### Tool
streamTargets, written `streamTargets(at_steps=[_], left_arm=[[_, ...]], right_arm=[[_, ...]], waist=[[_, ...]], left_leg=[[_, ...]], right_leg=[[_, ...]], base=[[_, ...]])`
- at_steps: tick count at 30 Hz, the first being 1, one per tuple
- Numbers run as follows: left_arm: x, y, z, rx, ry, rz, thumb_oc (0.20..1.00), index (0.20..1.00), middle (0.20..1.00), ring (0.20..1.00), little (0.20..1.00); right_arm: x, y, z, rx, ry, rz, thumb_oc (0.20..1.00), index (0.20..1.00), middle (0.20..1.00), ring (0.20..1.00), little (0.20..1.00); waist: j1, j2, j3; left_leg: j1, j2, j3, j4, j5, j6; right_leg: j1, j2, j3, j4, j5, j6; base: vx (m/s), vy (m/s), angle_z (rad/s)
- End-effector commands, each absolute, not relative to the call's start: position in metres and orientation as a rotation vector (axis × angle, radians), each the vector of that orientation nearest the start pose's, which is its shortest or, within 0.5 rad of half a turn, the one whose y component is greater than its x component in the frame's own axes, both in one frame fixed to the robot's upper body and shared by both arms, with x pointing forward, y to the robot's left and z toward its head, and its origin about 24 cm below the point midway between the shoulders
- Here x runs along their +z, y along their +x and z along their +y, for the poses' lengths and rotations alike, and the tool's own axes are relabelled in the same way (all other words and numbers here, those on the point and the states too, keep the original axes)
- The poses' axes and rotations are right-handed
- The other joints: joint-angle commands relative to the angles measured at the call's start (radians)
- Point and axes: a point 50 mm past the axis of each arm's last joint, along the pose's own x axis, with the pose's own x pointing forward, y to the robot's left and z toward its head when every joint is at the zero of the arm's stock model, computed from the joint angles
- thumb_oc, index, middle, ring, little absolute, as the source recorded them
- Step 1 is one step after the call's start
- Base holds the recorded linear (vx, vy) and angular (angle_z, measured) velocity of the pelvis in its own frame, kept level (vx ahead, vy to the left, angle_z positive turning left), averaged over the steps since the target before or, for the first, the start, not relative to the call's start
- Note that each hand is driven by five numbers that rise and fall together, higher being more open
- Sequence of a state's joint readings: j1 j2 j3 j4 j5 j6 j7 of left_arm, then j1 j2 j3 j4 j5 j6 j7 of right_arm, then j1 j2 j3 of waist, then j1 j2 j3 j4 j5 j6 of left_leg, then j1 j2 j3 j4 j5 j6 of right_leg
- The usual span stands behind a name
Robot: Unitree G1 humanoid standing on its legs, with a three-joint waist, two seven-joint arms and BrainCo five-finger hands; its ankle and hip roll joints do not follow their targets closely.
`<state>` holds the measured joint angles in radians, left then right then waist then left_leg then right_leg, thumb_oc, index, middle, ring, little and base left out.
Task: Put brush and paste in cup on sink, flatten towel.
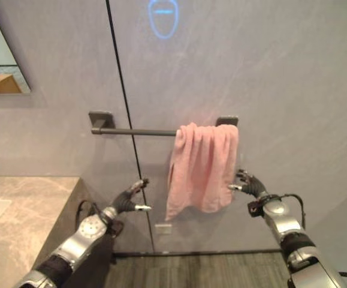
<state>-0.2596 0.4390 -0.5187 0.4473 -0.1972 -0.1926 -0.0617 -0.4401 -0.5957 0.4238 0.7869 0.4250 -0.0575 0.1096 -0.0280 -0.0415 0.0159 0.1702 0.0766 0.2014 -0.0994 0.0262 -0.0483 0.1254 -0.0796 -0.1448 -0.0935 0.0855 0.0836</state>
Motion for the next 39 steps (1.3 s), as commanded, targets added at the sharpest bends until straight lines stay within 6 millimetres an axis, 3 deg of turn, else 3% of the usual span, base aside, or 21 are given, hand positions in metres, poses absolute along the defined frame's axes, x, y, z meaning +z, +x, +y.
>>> streamTargets(at_steps=[1, 9, 10, 11, 12, 17, 19, 22, 23, 24, 26, 28, 30, 31, 32, 33, 34, 36, 37, 38, 39], left_arm=[[0.016, 0.299, 0.138, -0.438, 0.385, 0.074, 1.0, 1.0, 1.0, 1.0, 1.0], [0.009, 0.312, 0.099, -0.486, 0.393, 0.128, 1.0, 1.0, 1.0, 1.0, 1.0], [0.01, 0.315, 0.093, -0.503, 0.408, 0.132, 1.0, 1.0, 1.0, 1.0, 1.0], [0.01, 0.315, 0.093, -0.503, 0.408, 0.131, 1.0, 1.0, 1.0, 1.0, 1.0], [0.013, 0.317, 0.084, -0.525, 0.407, 0.128, 0.2, 0.2, 0.2, 0.2, 0.2], [0.02, 0.322, 0.076, -0.528, 0.386, 0.105, 0.2, 0.2, 0.2, 0.2, 0.2], [0.024, 0.321, 0.081, -0.511, 0.359, 0.086, 0.2, 0.2, 0.2, 0.2, 0.2], [0.058, 0.314, 0.11, -0.471, 0.348, -0.076, 0.2, 0.2, 0.2, 0.2, 0.2], [0.058, 0.314, 0.11, -0.472, 0.348, -0.075, 0.2, 0.2, 0.2, 0.2, 0.2], [0.077, 0.305, 0.125, -0.455, 0.336, -0.168, 0.2, 0.2, 0.2, 0.2, 0.2], [0.087, 0.295, 0.138, -0.405, 0.296, -0.234, 0.2, 0.2, 0.2, 0.2, 0.2], [0.067, 0.283, 0.151, -0.305, 0.233, -0.17, 0.2, 0.2, 0.2, 0.2, 0.2], [0.038, 0.277, 0.156, -0.28, 0.254, -0.048, 0.2, 0.2, 0.2, 0.2, 0.2], [0.032, 0.278, 0.156, -0.273, 0.288, -0.024, 0.2, 0.2, 0.2, 0.2, 0.2], [0.057, 0.278, 0.158, -0.289, 0.323, -0.14, 0.2, 0.2, 0.2, 0.2, 0.2], [0.055, 0.272, 0.158, -0.282, 0.253, -0.131, 0.2, 0.2, 0.2, 0.2, 0.2], [0.044, 0.269, 0.163, -0.242, 0.209, -0.082, 0.2, 0.2, 0.2, 0.2, 0.2], [0.022, 0.268, 0.166, -0.219, 0.258, 0.016, 0.2, 0.2, 0.2, 0.2, 0.2], [0.027, 0.272, 0.167, -0.21, 0.31, -0.008, 0.2, 0.2, 0.2, 0.2, 0.2], [0.055, 0.275, 0.165, -0.23, 0.329, -0.14, 0.2, 0.2, 0.2, 0.2, 0.2], [0.054, 0.267, 0.165, -0.217, 0.185, -0.135, 0.2, 0.2, 0.2, 0.2, 0.2]], right_arm=[[0.053, 0.35, -0.221, 0.193, -0.372, 0.225, 1.0, 1.0, 1.0, 1.0, 1.0], [0.044, 0.359, -0.189, 0.217, -0.285, 0.259, 1.0, 1.0, 1.0, 1.0, 1.0], [0.044, 0.361, -0.186, 0.207, -0.297, 0.266, 0.645, 0.645, 0.645, 0.645, 0.645], [0.044, 0.361, -0.186, 0.207, -0.297, 0.266, 0.567, 0.567, 0.567, 0.567, 0.567], [0.05, 0.366, -0.178, 0.206, -0.297, 0.249, 0.206, 0.206, 0.206, 0.206, 0.206], [0.052, 0.368, -0.171, 0.174, -0.181, 0.228, 0.2, 0.2, 0.2, 0.2, 0.2], [0.055, 0.363, -0.171, 0.192, -0.163, 0.194, 0.2, 0.2, 0.2, 0.2, 0.2], [0.086, 0.342, -0.199, 0.2, -0.243, 0.006, 0.2, 0.2, 0.2, 0.2, 0.2], [0.085, 0.342, -0.199, 0.2, -0.243, 0.007, 0.2, 0.2, 0.2, 0.2, 0.2], [0.096, 0.32, -0.214, 0.18, -0.229, -0.093, 0.2, 0.2, 0.2, 0.2, 0.2], [0.084, 0.301, -0.219, 0.139, -0.101, -0.114, 0.2, 0.2, 0.2, 0.2, 0.2], [0.073, 0.287, -0.218, 0.118, -0.103, -0.101, 0.2, 0.2, 0.2, 0.2, 0.2], [0.057, 0.286, -0.222, 0.055, -0.139, -0.039, 0.2, 0.2, 0.2, 0.2, 0.2], [0.052, 0.29, -0.219, 0.039, -0.152, -0.013, 0.2, 0.2, 0.2, 0.2, 0.2], [0.07, 0.291, -0.204, 0.101, -0.116, -0.104, 0.2, 0.2, 0.2, 0.2, 0.2], [0.072, 0.285, -0.194, 0.146, 0.002, -0.131, 0.2, 0.2, 0.2, 0.2, 0.2], [0.065, 0.281, -0.189, 0.153, 0.048, -0.113, 0.2, 0.2, 0.2, 0.2, 0.2], [0.054, 0.284, -0.183, 0.165, -0.058, -0.058, 0.2, 0.2, 0.2, 0.2, 0.2], [0.058, 0.288, -0.183, 0.139, -0.117, -0.07, 0.2, 0.2, 0.2, 0.2, 0.2], [0.074, 0.288, -0.177, 0.166, -0.069, -0.144, 0.2, 0.2, 0.2, 0.2, 0.2], [0.086, 0.281, -0.162, 0.23, 0.105, -0.222, 0.2, 0.2, 0.2, 0.2, 0.2]], waist=[[0.031, -0.029, 0.014], [0.012, -0.036, 0.027], [0.006, -0.036, 0.031], [0.006, -0.036, 0.03], [-0.004, -0.035, 0.042], [-0.018, -0.042, 0.066], [-0.019, -0.049, 0.061], [-0.022, -0.049, 0.047], [-0.022, -0.05, 0.044], [-0.025, -0.045, 0.035], [-0.024, -0.044, 0.023], [-0.021, -0.047, 0.015], [-0.018, -0.048, 0.014], [-0.015, -0.048, 0.015], [-0.008, -0.046, 0.024], [-0.005, -0.045, 0.027], [-0.003, -0.045, 0.027], [0.0, -0.045, 0.026], [0.003, -0.043, 0.028], [0.007, -0.041, 0.036], [0.011, -0.041, 0.039]], left_leg=[[-0.028, 0.019, -0.02, 0.069, -0.029, -0.018], [-0.056, 0.039, -0.031, 0.117, -0.038, -0.022], [-0.069, 0.042, -0.033, 0.141, -0.045, -0.022], [-0.071, 0.042, -0.034, 0.143, -0.046, -0.022], [-0.096, 0.045, -0.036, 0.178, -0.055, -0.02], [-0.144, 0.051, -0.039, 0.27, -0.096, -0.013], [-0.147, 0.052, -0.036, 0.265, -0.097, -0.007], [-0.115, 0.046, -0.023, 0.196, -0.079, -0.007], [-0.117, 0.045, -0.023, 0.193, -0.075, -0.007], [-0.111, 0.042, -0.022, 0.157, -0.064, -0.007], [-0.094, 0.035, -0.023, 0.112, -0.05, -0.007], [-0.081, 0.03, -0.026, 0.078, -0.037, -0.008], [-0.074, 0.025, -0.027, 0.052, -0.026, -0.007], [-0.069, 0.022, -0.029, 0.043, -0.022, -0.006], [-0.065, 0.016, -0.031, 0.028, -0.017, -0.005], [-0.067, 0.014, -0.034, 0.027, -0.015, -0.004], [-0.07, 0.012, -0.036, 0.025, -0.015, -0.003], [-0.076, 0.006, -0.04, 0.022, -0.012, -0.001], [-0.077, 0.003, -0.041, 0.019, -0.01, -0.001], [-0.074, 0.002, -0.043, 0.015, -0.015, 0.0], [-0.082, 0.001, -0.045, 0.016, -0.011, 0.003]], right_leg=[[0.005, -0.049, -0.01, 0.08, -0.091, 0.052], [-0.014, -0.035, -0.022, 0.135, -0.117, 0.034], [-0.029, -0.031, -0.024, 0.161, -0.127, 0.032], [-0.031, -0.031, -0.024, 0.163, -0.128, 0.032], [-0.062, -0.025, -0.017, 0.209, -0.142, 0.029], [-0.123, -0.025, -0.013, 0.316, -0.175, 0.029], [-0.123, -0.024, -0.011, 0.297, -0.166, 0.031], [-0.095, -0.022, -0.009, 0.233, -0.143, 0.04], [-0.098, -0.022, -0.009, 0.231, -0.14, 0.04], [-0.09, -0.025, -0.012, 0.203, -0.133, 0.046], [-0.077, -0.031, -0.017, 0.174, -0.126, 0.048], [-0.069, -0.034, -0.02, 0.158, -0.122, 0.049], [-0.067, -0.037, -0.022, 0.147, -0.113, 0.052], [-0.064, -0.038, -0.021, 0.142, -0.108, 0.052], [-0.059, -0.043, -0.026, 0.13, -0.1, 0.057], [-0.06, -0.045, -0.027, 0.127, -0.098, 0.058], [-0.062, -0.048, -0.027, 0.126, -0.097, 0.059], [-0.068, -0.055, -0.027, 0.125, -0.09, 0.063], [-0.068, -0.057, -0.028, 0.124, -0.085, 0.063], [-0.063, -0.06, -0.03, 0.12, -0.085, 0.066], [-0.071, -0.064, -0.03, 0.118, -0.082, 0.068]], base=[[-0.01, -0.059, 0.03], [0.01, -0.047, 0.1], [0.0, 0.0, 0.0], [-0.06, -0.007, 0.0], [-0.07, 0.006, 0.0], [-0.05, 0.012, 0.01], [0.0, 0.0, 0.0], [0.04, 0.045, -0.03], [0.06, 0.05, -0.03], [0.07, 0.048, 0.0], [0.08, 0.062, 0.04], [0.04, 0.041, -0.02], [0.0, 0.046, 0.01], [0.0, 0.071, 0.04], [0.0, 0.067, 0.02], [0.0, 0.065, 0.04], [-0.01, 0.047, 0.05], [-0.03, 0.061, 0.12], [-0.01, 0.071, 0.19], [-0.01, 0.075, 0.18], [0.0, 0.048, 0.08]])
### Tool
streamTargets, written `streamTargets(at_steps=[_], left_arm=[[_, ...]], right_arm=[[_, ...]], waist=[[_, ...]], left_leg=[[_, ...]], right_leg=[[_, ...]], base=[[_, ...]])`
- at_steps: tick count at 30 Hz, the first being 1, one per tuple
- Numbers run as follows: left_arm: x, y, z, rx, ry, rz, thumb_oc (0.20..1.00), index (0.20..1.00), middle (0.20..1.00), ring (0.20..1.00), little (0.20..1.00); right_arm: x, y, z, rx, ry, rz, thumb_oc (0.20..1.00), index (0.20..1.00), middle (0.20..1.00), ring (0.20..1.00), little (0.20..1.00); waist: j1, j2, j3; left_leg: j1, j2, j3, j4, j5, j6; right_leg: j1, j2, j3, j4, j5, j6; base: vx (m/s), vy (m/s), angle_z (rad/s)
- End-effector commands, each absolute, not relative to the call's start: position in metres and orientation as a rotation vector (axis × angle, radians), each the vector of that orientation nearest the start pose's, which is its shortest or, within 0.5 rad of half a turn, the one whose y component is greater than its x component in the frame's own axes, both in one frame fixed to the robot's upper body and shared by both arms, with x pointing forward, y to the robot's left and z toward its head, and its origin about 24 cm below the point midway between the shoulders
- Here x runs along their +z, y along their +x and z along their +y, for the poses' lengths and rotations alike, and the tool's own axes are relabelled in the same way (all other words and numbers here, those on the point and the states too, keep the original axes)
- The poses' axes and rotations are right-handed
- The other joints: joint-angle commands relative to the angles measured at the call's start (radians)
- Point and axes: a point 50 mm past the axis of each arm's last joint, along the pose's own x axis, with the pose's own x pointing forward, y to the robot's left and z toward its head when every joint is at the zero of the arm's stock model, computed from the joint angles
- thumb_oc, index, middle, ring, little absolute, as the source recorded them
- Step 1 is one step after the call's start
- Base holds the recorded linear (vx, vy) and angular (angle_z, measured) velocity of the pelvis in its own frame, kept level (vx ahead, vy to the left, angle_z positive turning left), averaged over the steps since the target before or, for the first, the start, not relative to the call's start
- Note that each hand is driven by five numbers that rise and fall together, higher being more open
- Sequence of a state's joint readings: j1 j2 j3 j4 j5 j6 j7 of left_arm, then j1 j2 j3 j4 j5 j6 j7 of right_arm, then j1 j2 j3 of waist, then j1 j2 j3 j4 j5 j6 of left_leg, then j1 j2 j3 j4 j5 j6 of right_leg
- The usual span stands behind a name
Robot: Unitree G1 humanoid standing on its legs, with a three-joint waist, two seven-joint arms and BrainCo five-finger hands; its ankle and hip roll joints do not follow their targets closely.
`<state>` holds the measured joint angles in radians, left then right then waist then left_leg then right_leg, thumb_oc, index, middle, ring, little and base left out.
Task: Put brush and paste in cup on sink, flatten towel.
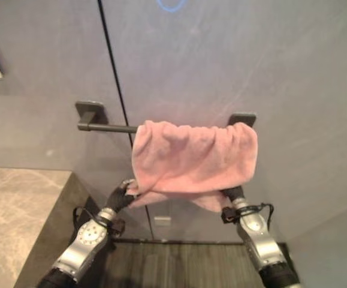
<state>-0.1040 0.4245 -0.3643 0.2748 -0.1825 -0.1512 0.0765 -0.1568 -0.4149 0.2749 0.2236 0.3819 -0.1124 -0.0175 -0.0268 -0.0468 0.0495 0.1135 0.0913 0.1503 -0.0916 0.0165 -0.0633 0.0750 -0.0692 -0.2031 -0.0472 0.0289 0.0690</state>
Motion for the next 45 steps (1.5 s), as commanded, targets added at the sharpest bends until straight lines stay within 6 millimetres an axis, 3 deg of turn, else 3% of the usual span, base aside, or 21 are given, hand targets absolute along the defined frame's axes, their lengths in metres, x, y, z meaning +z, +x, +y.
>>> streamTargets(at_steps=[1, 4, 6, 9, 11, 13, 14, 17, 19, 23, 26, 30, 32, 33, 38, 39, 40, 41, 42, 43, 45], left_arm=[[0.054, 0.266, 0.165, -0.217, 0.184, -0.135, 0.2, 0.2, 0.2, 0.2, 0.2], [0.034, 0.268, 0.169, -0.145, 0.219, -0.056, 0.2, 0.2, 0.2, 0.2, 0.2], [0.06, 0.266, 0.166, -0.169, 0.218, -0.181, 0.2, 0.2, 0.2, 0.2, 0.2], [0.034, 0.264, 0.166, -0.134, 0.185, -0.067, 0.2, 0.2, 0.2, 0.2, 0.2], [0.061, 0.263, 0.16, -0.184, 0.193, -0.198, 0.2, 0.2, 0.2, 0.2, 0.2], [0.038, 0.266, 0.163, -0.139, 0.228, -0.099, 0.2, 0.2, 0.2, 0.2, 0.2], [0.059, 0.263, 0.156, -0.185, 0.195, -0.196, 0.2, 0.2, 0.2, 0.2, 0.2], [0.043, 0.266, 0.162, -0.131, 0.217, -0.124, 0.2, 0.2, 0.2, 0.2, 0.2], [0.071, 0.262, 0.152, -0.185, 0.08, -0.247, 0.2, 0.2, 0.2, 0.2, 0.2], [0.017, 0.263, 0.154, -0.15, 0.165, -0.003, 0.2, 0.2, 0.2, 0.2, 0.2], [0.072, 0.264, 0.152, -0.173, 0.123, -0.264, 0.2, 0.2, 0.2, 0.2, 0.2], [0.069, 0.251, 0.166, -0.087, 0.168, -0.276, 0.2, 0.2, 0.2, 0.2, 0.2], [0.043, 0.247, 0.177, 0.031, 0.207, -0.185, 0.2, 0.2, 0.2, 0.2, 0.2], [-0.002, 0.243, 0.173, -0.004, 0.298, 0.014, 0.2, 0.2, 0.2, 0.2, 0.2], [0.004, 0.245, 0.159, -0.124, 0.338, -0.023, 0.2, 0.2, 0.2, 0.2, 0.2], [-0.024, 0.24, 0.158, -0.145, 0.349, 0.124, 0.2, 0.2, 0.2, 0.2, 0.2], [-0.037, 0.236, 0.157, -0.177, 0.38, 0.194, 0.385, 0.385, 0.385, 0.385, 0.385], [-0.061, 0.229, 0.156, -0.195, 0.403, 0.324, 1.0, 1.0, 1.0, 1.0, 1.0], [-0.077, 0.226, 0.154, -0.235, 0.483, 0.417, 1.0, 1.0, 1.0, 1.0, 1.0], [-0.082, 0.23, 0.149, -0.296, 0.642, 0.423, 1.0, 1.0, 1.0, 1.0, 1.0], [-0.091, 0.225, 0.148, -0.36, 0.725, 0.447, 1.0, 1.0, 1.0, 1.0, 1.0]], right_arm=[[0.086, 0.281, -0.162, 0.231, 0.105, -0.222, 0.2, 0.2, 0.2, 0.2, 0.2], [0.079, 0.289, -0.156, 0.18, -0.006, -0.19, 0.2, 0.2, 0.2, 0.2, 0.2], [0.101, 0.284, -0.152, 0.215, 0.048, -0.292, 0.2, 0.2, 0.2, 0.2, 0.2], [0.085, 0.282, -0.147, 0.208, -0.005, -0.229, 0.2, 0.2, 0.2, 0.2, 0.2], [0.106, 0.277, -0.148, 0.235, 0.047, -0.332, 0.2, 0.2, 0.2, 0.2, 0.2], [0.084, 0.277, -0.151, 0.177, -0.017, -0.242, 0.2, 0.2, 0.2, 0.2, 0.2], [0.098, 0.274, -0.154, 0.193, 0.058, -0.307, 0.2, 0.2, 0.2, 0.2, 0.2], [0.093, 0.273, -0.159, 0.136, -0.027, -0.291, 0.2, 0.2, 0.2, 0.2, 0.2], [0.115, 0.263, -0.156, 0.202, 0.153, -0.401, 0.2, 0.2, 0.2, 0.2, 0.2], [0.075, 0.276, -0.161, 0.102, -0.015, -0.211, 0.2, 0.2, 0.2, 0.2, 0.2], [0.114, 0.265, -0.148, 0.204, 0.162, -0.398, 0.2, 0.2, 0.2, 0.2, 0.2], [0.109, 0.257, -0.151, 0.19, 0.136, -0.385, 0.2, 0.2, 0.2, 0.2, 0.2], [0.078, 0.261, -0.156, 0.124, 0.049, -0.252, 0.2, 0.2, 0.2, 0.2, 0.2], [0.044, 0.266, -0.158, 0.076, -0.037, -0.104, 0.2, 0.2, 0.2, 0.2, 0.2], [0.053, 0.268, -0.153, 0.101, -0.033, -0.15, 0.2, 0.2, 0.2, 0.2, 0.2], [0.04, 0.268, -0.154, 0.093, -0.05, -0.085, 0.2, 0.2, 0.2, 0.2, 0.2], [0.028, 0.269, -0.155, 0.075, -0.058, -0.03, 0.2, 0.2, 0.2, 0.2, 0.2], [0.015, 0.27, -0.156, 0.068, -0.088, 0.033, 0.495, 0.495, 0.495, 0.495, 0.495], [-0.003, 0.271, -0.157, 0.056, -0.163, 0.112, 0.871, 0.871, 0.871, 0.871, 0.871], [-0.023, 0.271, -0.155, 0.057, -0.182, 0.216, 1.0, 1.0, 1.0, 1.0, 1.0], [-0.045, 0.269, -0.163, 0.03, -0.224, 0.338, 1.0, 1.0, 1.0, 1.0, 1.0]], waist=[[0.009, -0.036, 0.004], [0.018, -0.042, 0.002], [0.024, -0.041, 0.009], [0.025, -0.048, 0.006], [0.027, -0.051, 0.012], [0.027, -0.057, 0.01], [0.026, -0.059, 0.017], [0.021, -0.057, 0.015], [0.016, -0.055, 0.023], [0.011, -0.053, 0.017], [0.014, -0.044, 0.024], [0.018, -0.045, 0.015], [0.026, -0.048, 0.011], [0.029, -0.047, 0.012], [0.026, -0.041, 0.012], [0.02, -0.038, 0.011], [0.017, -0.037, 0.009], [0.014, -0.034, 0.01], [0.01, -0.029, 0.011], [0.009, -0.026, 0.008], [0.009, -0.021, 0.004]], left_leg=[[-0.026, -0.014, 0.006, 0.008, -0.001, 0.018], [-0.027, -0.02, 0.004, 0.004, -0.002, 0.021], [-0.032, -0.023, -0.002, 0.004, -0.004, 0.023], [-0.038, -0.022, 0.0, 0.004, 0.001, 0.022], [-0.044, -0.021, -0.004, 0.004, -0.001, 0.021], [-0.049, -0.021, -0.009, 0.004, 0.004, 0.02], [-0.048, -0.021, -0.009, 0.004, 0.001, 0.021], [-0.047, -0.019, -0.008, 0.004, 0.004, 0.018], [-0.05, -0.015, -0.007, 0.004, 0.002, 0.015], [-0.051, -0.015, -0.001, 0.004, 0.007, 0.015], [-0.063, -0.013, -0.002, 0.004, 0.01, 0.011], [-0.06, -0.012, 0.003, 0.004, 0.004, 0.009], [-0.057, -0.014, 0.002, 0.004, 0.001, 0.008], [-0.054, -0.015, 0.005, 0.004, 0.001, 0.009], [-0.05, -0.016, 0.007, 0.004, -0.004, 0.009], [-0.05, -0.017, 0.01, 0.004, -0.004, 0.01], [-0.049, -0.018, 0.012, 0.004, -0.005, 0.011], [-0.048, -0.019, 0.015, 0.004, -0.005, 0.012], [-0.043, -0.019, 0.018, 0.004, -0.007, 0.012], [-0.045, -0.02, 0.019, 0.004, -0.006, 0.011], [-0.046, -0.02, 0.025, 0.004, -0.009, 0.01]], right_leg=[[-0.021, -0.074, 0.028, 0.072, -0.025, 0.083], [-0.021, -0.082, 0.028, 0.069, -0.016, 0.087], [-0.021, -0.083, 0.025, 0.063, -0.013, 0.09], [-0.028, -0.087, 0.026, 0.062, -0.008, 0.093], [-0.027, -0.088, 0.023, 0.059, -0.007, 0.093], [-0.037, -0.09, 0.021, 0.071, -0.009, 0.094], [-0.034, -0.091, 0.02, 0.069, -0.009, 0.094], [-0.032, -0.089, 0.021, 0.067, -0.007, 0.094], [-0.035, -0.089, 0.022, 0.064, -0.011, 0.093], [-0.036, -0.088, 0.026, 0.053, 0.0, 0.093], [-0.042, -0.088, 0.029, 0.035, 0.007, 0.093], [-0.031, -0.089, 0.025, 0.014, 0.014, 0.095], [-0.019, -0.09, 0.021, 0.0, 0.018, 0.096], [-0.014, -0.091, 0.022, -0.006, 0.021, 0.097], [-0.01, -0.093, 0.023, -0.009, 0.019, 0.099], [-0.011, -0.094, 0.025, -0.013, 0.023, 0.099], [-0.011, -0.094, 0.029, -0.015, 0.027, 0.099], [-0.011, -0.094, 0.033, -0.017, 0.029, 0.099], [-0.009, -0.094, 0.035, -0.017, 0.03, 0.099], [-0.011, -0.094, 0.036, -0.02, 0.033, 0.099], [-0.013, -0.096, 0.038, -0.027, 0.038, 0.1]], base=[[-0.01, 0.041, 0.04], [0.0, 0.045, 0.02], [-0.01, 0.042, 0.01], [0.0, 0.0, 0.0], [0.0, 0.0, 0.0], [0.0, 0.0, 0.0], [-0.01, 0.009, 0.05], [-0.01, 0.0, 0.01], [-0.01, -0.015, -0.04], [0.0, 0.0, 0.0], [-0.01, -0.002, -0.03], [0.03, -0.006, 0.0], [0.03, -0.019, 0.02], [0.0, 0.0, 0.0], [0.03, 0.012, -0.02], [0.01, 0.017, -0.06], [0.0, 0.024, -0.06], [0.0, 0.024, -0.03], [0.0, 0.0, 0.0], [0.0, 0.027, -0.04], [-0.01, 0.028, -0.1]])
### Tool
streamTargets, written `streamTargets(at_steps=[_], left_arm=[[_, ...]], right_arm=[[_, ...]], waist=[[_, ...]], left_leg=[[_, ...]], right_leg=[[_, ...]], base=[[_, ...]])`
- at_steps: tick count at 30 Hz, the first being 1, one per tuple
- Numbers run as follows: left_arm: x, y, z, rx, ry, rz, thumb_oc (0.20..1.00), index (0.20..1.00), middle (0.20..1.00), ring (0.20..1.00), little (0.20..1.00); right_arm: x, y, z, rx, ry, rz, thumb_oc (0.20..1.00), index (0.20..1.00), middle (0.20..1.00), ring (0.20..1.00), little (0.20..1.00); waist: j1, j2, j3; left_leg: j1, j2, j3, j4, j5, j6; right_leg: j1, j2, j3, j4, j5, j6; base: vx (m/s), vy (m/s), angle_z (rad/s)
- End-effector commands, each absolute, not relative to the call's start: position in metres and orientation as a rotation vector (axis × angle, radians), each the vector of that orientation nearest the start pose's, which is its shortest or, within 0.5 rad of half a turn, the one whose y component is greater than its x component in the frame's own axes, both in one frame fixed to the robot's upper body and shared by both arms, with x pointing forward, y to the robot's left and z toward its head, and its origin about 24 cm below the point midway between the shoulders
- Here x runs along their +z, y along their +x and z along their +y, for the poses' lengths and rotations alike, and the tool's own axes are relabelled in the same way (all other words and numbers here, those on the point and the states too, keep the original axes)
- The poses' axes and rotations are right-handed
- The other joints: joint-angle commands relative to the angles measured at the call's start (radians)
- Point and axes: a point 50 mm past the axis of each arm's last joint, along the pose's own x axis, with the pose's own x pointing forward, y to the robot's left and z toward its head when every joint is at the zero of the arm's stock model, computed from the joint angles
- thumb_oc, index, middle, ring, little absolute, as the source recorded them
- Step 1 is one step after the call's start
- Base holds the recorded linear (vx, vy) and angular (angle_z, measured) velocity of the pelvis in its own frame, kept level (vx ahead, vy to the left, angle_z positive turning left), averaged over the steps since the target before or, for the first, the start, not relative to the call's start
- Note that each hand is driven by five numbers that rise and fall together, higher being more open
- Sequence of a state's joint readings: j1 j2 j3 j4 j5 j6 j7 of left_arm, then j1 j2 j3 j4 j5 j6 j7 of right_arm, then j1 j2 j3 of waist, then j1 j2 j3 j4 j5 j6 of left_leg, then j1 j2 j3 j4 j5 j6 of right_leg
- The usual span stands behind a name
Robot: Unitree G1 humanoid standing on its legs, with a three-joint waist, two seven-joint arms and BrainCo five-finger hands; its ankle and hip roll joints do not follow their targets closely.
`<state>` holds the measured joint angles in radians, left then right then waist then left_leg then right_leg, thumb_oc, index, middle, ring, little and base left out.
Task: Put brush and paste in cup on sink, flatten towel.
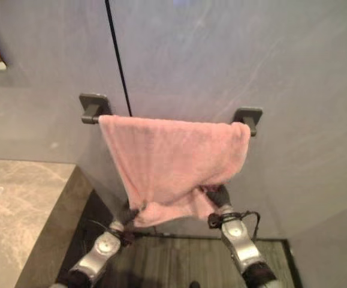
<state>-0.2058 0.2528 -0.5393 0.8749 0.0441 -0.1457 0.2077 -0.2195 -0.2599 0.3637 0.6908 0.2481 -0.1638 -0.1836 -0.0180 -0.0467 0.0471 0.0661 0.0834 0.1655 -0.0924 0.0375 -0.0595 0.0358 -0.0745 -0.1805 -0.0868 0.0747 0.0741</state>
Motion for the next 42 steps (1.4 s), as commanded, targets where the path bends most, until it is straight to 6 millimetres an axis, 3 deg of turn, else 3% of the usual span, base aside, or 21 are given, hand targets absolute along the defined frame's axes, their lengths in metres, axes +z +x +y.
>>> streamTargets(at_steps=[1, 3, 5, 6, 10, 13, 15, 17, 19, 22, 26, 37, 42], left_arm=[[-0.107, 0.216, 0.161, -0.319, 0.795, 0.561, 1.0, 1.0, 1.0, 1.0, 1.0], [-0.119, 0.205, 0.163, -0.366, 0.805, 0.661, 1.0, 1.0, 1.0, 1.0, 1.0], [-0.128, 0.192, 0.182, -0.288, 0.806, 0.767, 1.0, 1.0, 1.0, 1.0, 1.0], [-0.131, 0.189, 0.182, -0.285, 0.798, 0.784, 1.0, 1.0, 1.0, 1.0, 1.0], [-0.143, 0.167, 0.199, -0.197, 0.69, 0.946, 1.0, 1.0, 1.0, 1.0, 1.0], [-0.151, 0.144, 0.213, -0.118, 0.606, 1.048, 1.0, 1.0, 1.0, 1.0, 1.0], [-0.161, 0.109, 0.224, -0.002, 0.444, 1.205, 1.0, 1.0, 1.0, 1.0, 1.0], [-0.161, 0.109, 0.224, -0.002, 0.444, 1.205, 1.0, 1.0, 1.0, 1.0, 1.0], [-0.165, 0.083, 0.233, 0.029, 0.417, 1.308, 1.0, 1.0, 1.0, 1.0, 1.0], [-0.166, 0.073, 0.237, 0.029, 0.422, 1.336, 1.0, 1.0, 1.0, 1.0, 1.0], [-0.167, 0.067, 0.237, 0.02, 0.42, 1.348, 1.0, 1.0, 1.0, 1.0, 1.0], [-0.166, 0.082, 0.23, -0.041, 0.465, 1.272, 1.0, 1.0, 1.0, 1.0, 1.0], [-0.165, 0.077, 0.236, -0.02, 0.464, 1.294, 1.0, 1.0, 1.0, 1.0, 1.0]], right_arm=[[-0.056, 0.265, -0.164, 0.018, -0.189, 0.4, 1.0, 1.0, 1.0, 1.0, 1.0], [-0.065, 0.26, -0.17, 0.004, -0.178, 0.462, 1.0, 1.0, 1.0, 1.0, 1.0], [-0.09, 0.238, -0.179, -0.05, -0.112, 0.603, 1.0, 1.0, 1.0, 1.0, 1.0], [-0.096, 0.232, -0.181, -0.084, -0.053, 0.64, 1.0, 1.0, 1.0, 1.0, 1.0], [-0.134, 0.186, -0.187, -0.342, 0.443, 0.873, 1.0, 1.0, 1.0, 1.0, 1.0], [-0.146, 0.162, -0.196, -0.369, 0.435, 0.942, 1.0, 1.0, 1.0, 1.0, 1.0], [-0.159, 0.126, -0.21, -0.474, 0.476, 1.058, 1.0, 1.0, 1.0, 1.0, 1.0], [-0.159, 0.126, -0.21, -0.474, 0.475, 1.058, 1.0, 1.0, 1.0, 1.0, 1.0], [-0.165, 0.09, -0.231, -0.545, 0.384, 1.193, 1.0, 1.0, 1.0, 1.0, 1.0], [-0.167, 0.07, -0.237, -0.549, 0.328, 1.257, 1.0, 1.0, 1.0, 1.0, 1.0], [-0.169, 0.057, -0.235, -0.508, 0.242, 1.329, 1.0, 1.0, 1.0, 1.0, 1.0], [-0.169, 0.072, -0.223, -0.365, 0.21, 1.264, 1.0, 1.0, 1.0, 1.0, 1.0], [-0.17, 0.071, -0.221, -0.354, 0.203, 1.271, 1.0, 1.0, 1.0, 1.0, 1.0]], waist=[[0.0, -0.019, 0.007], [-0.006, -0.014, 0.001], [-0.01, -0.012, -0.002], [-0.012, -0.011, -0.004], [-0.017, -0.007, -0.01], [-0.023, 0.0, -0.013], [-0.024, 0.006, -0.021], [-0.024, 0.007, -0.021], [-0.031, 0.013, -0.029], [-0.038, 0.015, -0.033], [-0.038, 0.014, -0.035], [-0.045, 0.013, -0.024], [-0.044, 0.008, -0.029]], left_leg=[[0.005, -0.011, 0.012, 0.005, -0.031, 0.005], [-0.003, -0.011, 0.018, 0.005, -0.029, 0.003], [-0.003, -0.01, 0.022, 0.005, -0.029, 0.0], [-0.003, -0.009, 0.023, 0.005, -0.028, -0.001], [-0.002, -0.009, 0.032, 0.005, -0.031, -0.005], [-0.004, -0.01, 0.042, 0.005, -0.032, -0.007], [-0.002, -0.007, 0.048, 0.005, -0.033, -0.01], [-0.002, -0.006, 0.048, 0.005, -0.033, -0.01], [0.003, -0.006, 0.048, 0.005, -0.035, -0.013], [0.005, -0.005, 0.053, 0.005, -0.036, -0.015], [0.004, -0.002, 0.049, 0.005, -0.036, -0.017], [-0.008, 0.005, 0.043, 0.005, -0.025, -0.025], [-0.009, 0.008, 0.043, 0.005, -0.025, -0.027]], right_leg=[[0.03, -0.091, 0.017, 0.01, -0.007, 0.095], [0.023, -0.092, 0.021, 0.006, -0.003, 0.094], [0.022, -0.092, 0.023, 0.002, -0.001, 0.093], [0.021, -0.093, 0.023, 0.002, 0.001, 0.093], [0.016, -0.095, 0.033, 0.0, 0.006, 0.093], [0.008, -0.097, 0.039, 0.0, 0.008, 0.094], [0.005, -0.1, 0.04, 0.0, 0.007, 0.095], [0.006, -0.1, 0.04, 0.0, 0.007, 0.095], [0.009, -0.102, 0.04, 0.0, 0.002, 0.095], [0.011, -0.102, 0.044, 0.0, 0.0, 0.095], [0.013, -0.101, 0.037, 0.0, -0.003, 0.094], [0.008, -0.097, 0.029, 0.0, -0.005, 0.091], [0.008, -0.096, 0.026, 0.0, -0.009, 0.09]], base=[[-0.01, 0.021, -0.14], [0.0, 0.021, -0.08], [0.0, 0.0, 0.0], [0.0, 0.0, 0.0], [0.0, 0.0, 0.0], [0.01, 0.012, -0.11], [0.04, 0.006, -0.25], [0.03, 0.001, -0.08], [0.06, -0.003, -0.01], [0.03, -0.01, -0.04], [0.01, -0.021, -0.08], [0.0, -0.003, 0.0], [0.0, 0.0, 0.0]])
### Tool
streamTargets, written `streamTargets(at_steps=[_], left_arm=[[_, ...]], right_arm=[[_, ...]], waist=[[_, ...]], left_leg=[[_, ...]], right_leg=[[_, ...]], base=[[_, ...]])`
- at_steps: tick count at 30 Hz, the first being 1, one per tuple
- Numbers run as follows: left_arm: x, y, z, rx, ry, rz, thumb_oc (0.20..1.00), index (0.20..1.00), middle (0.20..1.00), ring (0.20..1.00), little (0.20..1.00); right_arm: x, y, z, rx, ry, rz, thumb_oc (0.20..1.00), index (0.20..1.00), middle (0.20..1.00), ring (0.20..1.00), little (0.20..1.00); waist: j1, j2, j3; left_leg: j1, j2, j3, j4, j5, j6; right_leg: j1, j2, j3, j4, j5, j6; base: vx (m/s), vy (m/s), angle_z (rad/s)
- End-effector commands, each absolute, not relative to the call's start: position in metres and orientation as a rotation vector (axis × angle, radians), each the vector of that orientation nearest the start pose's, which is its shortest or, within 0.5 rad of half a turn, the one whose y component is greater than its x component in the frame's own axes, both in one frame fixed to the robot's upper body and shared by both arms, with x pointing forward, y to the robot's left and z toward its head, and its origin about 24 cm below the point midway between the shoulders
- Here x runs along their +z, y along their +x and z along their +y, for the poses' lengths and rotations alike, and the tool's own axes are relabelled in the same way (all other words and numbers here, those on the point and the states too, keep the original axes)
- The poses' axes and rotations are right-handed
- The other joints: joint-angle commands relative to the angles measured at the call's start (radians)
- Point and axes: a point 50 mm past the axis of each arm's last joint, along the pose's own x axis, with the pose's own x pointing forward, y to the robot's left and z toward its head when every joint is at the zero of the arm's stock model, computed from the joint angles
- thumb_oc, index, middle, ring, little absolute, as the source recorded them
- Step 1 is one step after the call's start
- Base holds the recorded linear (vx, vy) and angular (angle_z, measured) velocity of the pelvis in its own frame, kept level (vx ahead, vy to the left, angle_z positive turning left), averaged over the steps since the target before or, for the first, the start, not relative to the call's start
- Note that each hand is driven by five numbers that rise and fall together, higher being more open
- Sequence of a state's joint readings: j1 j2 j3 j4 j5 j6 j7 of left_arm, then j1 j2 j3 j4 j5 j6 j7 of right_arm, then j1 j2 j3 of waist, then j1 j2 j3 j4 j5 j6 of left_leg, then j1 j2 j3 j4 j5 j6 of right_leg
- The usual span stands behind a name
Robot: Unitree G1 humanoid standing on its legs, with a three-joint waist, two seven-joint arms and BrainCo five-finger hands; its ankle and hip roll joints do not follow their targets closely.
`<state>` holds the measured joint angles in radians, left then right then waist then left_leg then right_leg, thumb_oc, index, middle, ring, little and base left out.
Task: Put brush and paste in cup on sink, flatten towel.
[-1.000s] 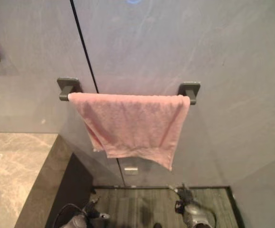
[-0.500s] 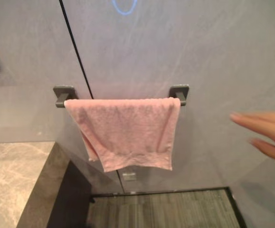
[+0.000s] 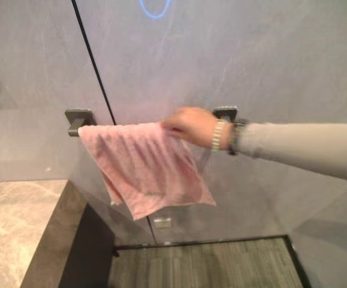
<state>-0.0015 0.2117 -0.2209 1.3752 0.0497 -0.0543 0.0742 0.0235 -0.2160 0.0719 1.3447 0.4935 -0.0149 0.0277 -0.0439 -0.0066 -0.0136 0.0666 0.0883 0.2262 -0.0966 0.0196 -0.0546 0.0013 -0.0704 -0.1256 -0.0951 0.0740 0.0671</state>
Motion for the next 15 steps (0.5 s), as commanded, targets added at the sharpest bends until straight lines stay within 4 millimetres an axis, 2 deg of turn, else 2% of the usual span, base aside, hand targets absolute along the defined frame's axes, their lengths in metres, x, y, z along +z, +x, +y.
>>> streamTargets(at_steps=[1, 7, 10, 11, 15], left_arm=[[-0.165, 0.077, 0.238, -0.01, 0.464, 1.294, 1.0, 1.0, 1.0, 1.0, 1.0], [-0.162, 0.079, 0.246, 0.009, 0.491, 1.27, 1.0, 1.0, 1.0, 1.0, 1.0], [-0.154, 0.105, 0.248, -0.061, 0.613, 1.135, 1.0, 1.0, 1.0, 1.0, 1.0], [-0.154, 0.105, 0.248, -0.061, 0.613, 1.135, 1.0, 1.0, 1.0, 1.0, 1.0], [-0.138, 0.137, 0.245, -0.175, 0.716, 0.92, 1.0, 1.0, 1.0, 1.0, 1.0]], right_arm=[[-0.17, 0.071, -0.22, -0.359, 0.207, 1.267, 1.0, 1.0, 1.0, 1.0, 1.0], [-0.169, 0.076, -0.221, -0.396, 0.234, 1.221, 1.0, 1.0, 1.0, 1.0, 1.0], [-0.161, 0.098, -0.229, -0.432, 0.25, 1.098, 1.0, 1.0, 1.0, 1.0, 1.0], [-0.161, 0.098, -0.229, -0.432, 0.251, 1.098, 1.0, 1.0, 1.0, 1.0, 1.0], [-0.145, 0.125, -0.245, -0.441, 0.247, 0.939, 1.0, 1.0, 1.0, 1.0, 1.0]], waist=[[-0.018, -0.033, 0.029], [-0.017, -0.039, 0.027], [-0.02, -0.038, 0.032], [-0.02, -0.038, 0.032], [-0.015, -0.027, 0.05]], left_leg=[[-0.008, 0.003, -0.018, 0.009, -0.007, -0.033], [-0.006, 0.005, -0.022, 0.009, -0.005, -0.037], [-0.011, 0.008, -0.028, 0.009, -0.004, -0.04], [-0.011, 0.008, -0.028, 0.009, -0.004, -0.04], [-0.024, 0.008, -0.039, 0.009, 0.003, -0.043]], right_leg=[[0.044, -0.1, -0.03, 0.008, -0.009, 0.097], [0.053, -0.097, -0.037, 0.008, -0.014, 0.095], [0.054, -0.097, -0.042, 0.008, -0.015, 0.096], [0.055, -0.097, -0.042, 0.008, -0.015, 0.096], [0.052, -0.097, -0.056, 0.008, -0.012, 0.098]], base=[[0.0, 0.0, 0.0], [0.0, 0.0, 0.0], [-0.01, -0.012, 0.02], [-0.03, -0.01, 0.06], [-0.04, -0.007, 0.1]])
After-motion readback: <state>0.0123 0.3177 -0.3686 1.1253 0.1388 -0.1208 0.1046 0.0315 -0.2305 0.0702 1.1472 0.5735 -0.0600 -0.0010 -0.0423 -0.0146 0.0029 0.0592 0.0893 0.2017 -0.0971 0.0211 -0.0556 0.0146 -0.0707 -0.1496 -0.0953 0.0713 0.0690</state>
